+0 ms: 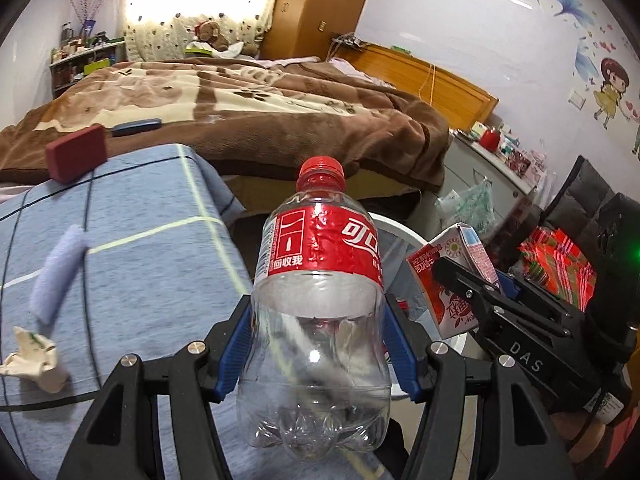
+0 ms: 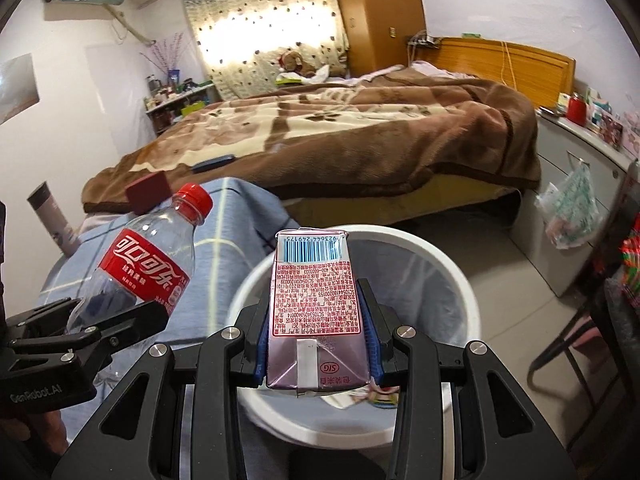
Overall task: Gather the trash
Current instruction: 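Carry the bottle and milk carton toward the wastebasket, then open both tools over the wastebasket to drop the bottle and milk carton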
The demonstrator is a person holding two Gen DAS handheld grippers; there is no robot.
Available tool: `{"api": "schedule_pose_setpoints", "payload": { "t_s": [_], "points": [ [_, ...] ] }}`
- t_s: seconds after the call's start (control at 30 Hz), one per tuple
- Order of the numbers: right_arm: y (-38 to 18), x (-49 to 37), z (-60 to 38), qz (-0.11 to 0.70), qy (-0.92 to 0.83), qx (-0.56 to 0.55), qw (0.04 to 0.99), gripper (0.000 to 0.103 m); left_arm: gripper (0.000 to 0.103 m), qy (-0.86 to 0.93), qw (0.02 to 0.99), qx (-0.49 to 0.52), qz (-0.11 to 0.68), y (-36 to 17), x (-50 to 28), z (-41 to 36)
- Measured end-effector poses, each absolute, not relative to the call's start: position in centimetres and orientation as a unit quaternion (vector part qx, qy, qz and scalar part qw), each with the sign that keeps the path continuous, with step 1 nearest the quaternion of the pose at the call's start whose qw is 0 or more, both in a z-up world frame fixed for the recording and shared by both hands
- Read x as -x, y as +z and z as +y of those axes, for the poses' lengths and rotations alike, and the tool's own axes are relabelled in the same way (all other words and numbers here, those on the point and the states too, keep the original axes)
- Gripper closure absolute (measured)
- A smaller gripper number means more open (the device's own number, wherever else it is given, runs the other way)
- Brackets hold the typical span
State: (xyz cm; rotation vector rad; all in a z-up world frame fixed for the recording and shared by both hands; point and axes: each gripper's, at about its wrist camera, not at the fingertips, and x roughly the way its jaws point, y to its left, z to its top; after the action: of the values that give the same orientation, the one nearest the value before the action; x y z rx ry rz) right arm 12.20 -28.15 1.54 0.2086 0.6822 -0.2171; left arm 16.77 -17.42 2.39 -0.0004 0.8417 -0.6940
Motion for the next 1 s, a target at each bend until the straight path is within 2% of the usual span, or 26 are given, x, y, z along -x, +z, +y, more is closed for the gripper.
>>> {"api": "schedule_pose_setpoints", "payload": {
  "t_s": [0.37,0.77,0.8,0.9,1.0],
  "points": [
    [-0.7,-12.2,-31.5,0.363,-0.131,-0.106,0.916,0.065,0.039,-0.333,0.840,-0.032,0.428,-0.1,-17.0,-22.8],
    [-2.2,-12.3,-33.0,0.387,-0.142,-0.101,0.905,0.064,0.037,-0.318,0.840,-0.045,0.437,-1.3,-17.4,-23.8],
    [-2.3,-12.3,-33.0,0.389,-0.143,-0.099,0.905,0.064,0.036,-0.320,0.840,-0.044,0.436,-1.2,-17.4,-23.8],
    [-2.3,-12.3,-33.0,0.389,-0.145,-0.097,0.904,0.048,0.034,-0.322,0.840,-0.041,0.434,-1.0,-17.3,-23.8],
    [-2.1,-12.1,-33.0,0.384,-0.146,-0.100,0.906,0.045,0.033,-0.314,0.846,-0.051,0.429,-0.8,-17.2,-23.6]
  ]
}}
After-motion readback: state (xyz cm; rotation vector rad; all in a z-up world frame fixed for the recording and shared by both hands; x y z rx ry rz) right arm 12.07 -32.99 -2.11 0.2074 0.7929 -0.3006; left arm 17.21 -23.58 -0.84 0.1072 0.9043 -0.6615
